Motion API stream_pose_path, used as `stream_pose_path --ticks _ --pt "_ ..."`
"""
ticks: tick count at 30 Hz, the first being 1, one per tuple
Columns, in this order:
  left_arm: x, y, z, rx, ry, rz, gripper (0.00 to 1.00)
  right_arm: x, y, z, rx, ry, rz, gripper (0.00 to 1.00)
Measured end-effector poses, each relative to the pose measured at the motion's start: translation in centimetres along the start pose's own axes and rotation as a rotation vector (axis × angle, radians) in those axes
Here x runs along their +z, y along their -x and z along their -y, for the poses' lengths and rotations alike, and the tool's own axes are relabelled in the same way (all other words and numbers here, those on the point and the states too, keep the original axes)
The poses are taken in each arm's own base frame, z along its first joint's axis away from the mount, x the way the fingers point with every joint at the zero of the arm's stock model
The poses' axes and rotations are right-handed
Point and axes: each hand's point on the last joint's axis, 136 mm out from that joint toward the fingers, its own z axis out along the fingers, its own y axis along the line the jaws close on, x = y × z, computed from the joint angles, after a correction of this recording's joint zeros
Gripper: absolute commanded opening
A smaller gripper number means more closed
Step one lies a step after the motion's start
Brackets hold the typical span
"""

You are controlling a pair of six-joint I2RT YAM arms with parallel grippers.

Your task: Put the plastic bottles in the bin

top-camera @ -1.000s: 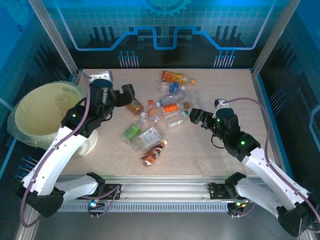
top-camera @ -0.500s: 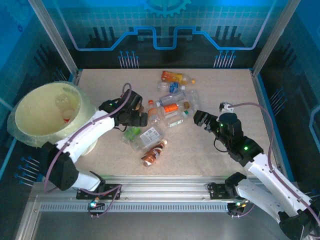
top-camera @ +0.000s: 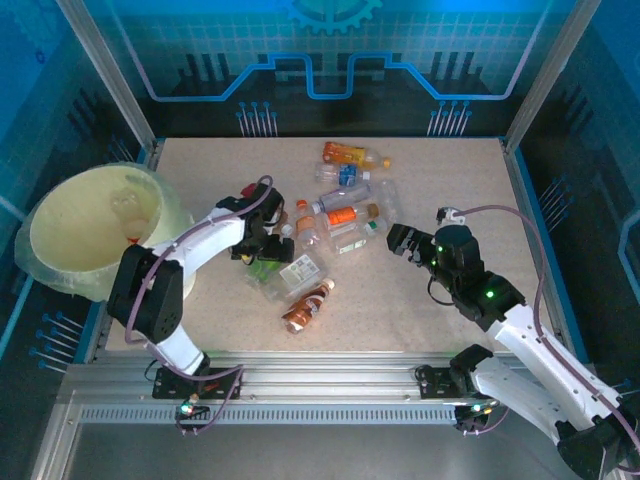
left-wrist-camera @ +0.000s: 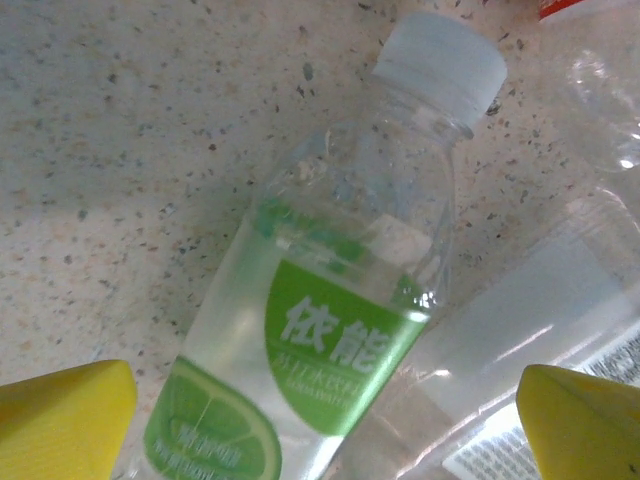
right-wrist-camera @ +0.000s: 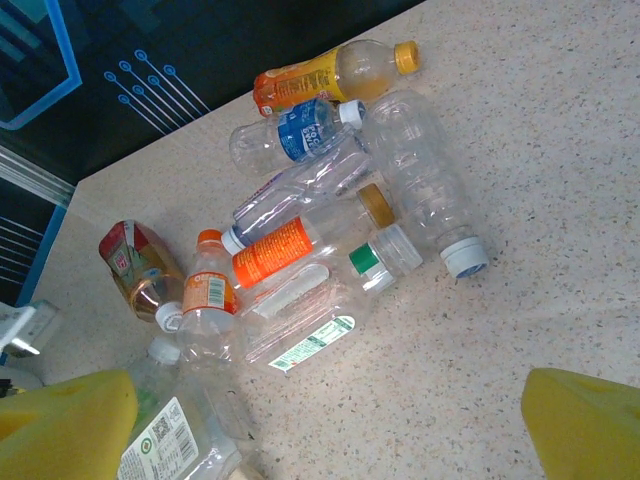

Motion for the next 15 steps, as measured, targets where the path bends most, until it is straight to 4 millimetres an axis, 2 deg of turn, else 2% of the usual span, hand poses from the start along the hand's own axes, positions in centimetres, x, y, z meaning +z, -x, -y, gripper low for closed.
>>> stream_pose_path --ticks 4,10,15 --pt "1.4 0.4 -0.8 -0.031 0.002 -0.022 0.95 0.0 0.0 0.0 0.0 -0.001 -0.001 1.0" --pt "2.1 1.4 -2.0 -0.096 -0.002 0.006 0.88 0.0 -0.1 0.1 -0.002 -0.005 -0.005 1.0" --pt "3.1 0.7 -3.0 -0.14 0.006 -0.006 0.89 0.0 -0.1 0.1 -0.002 -0.004 -0.006 1.0"
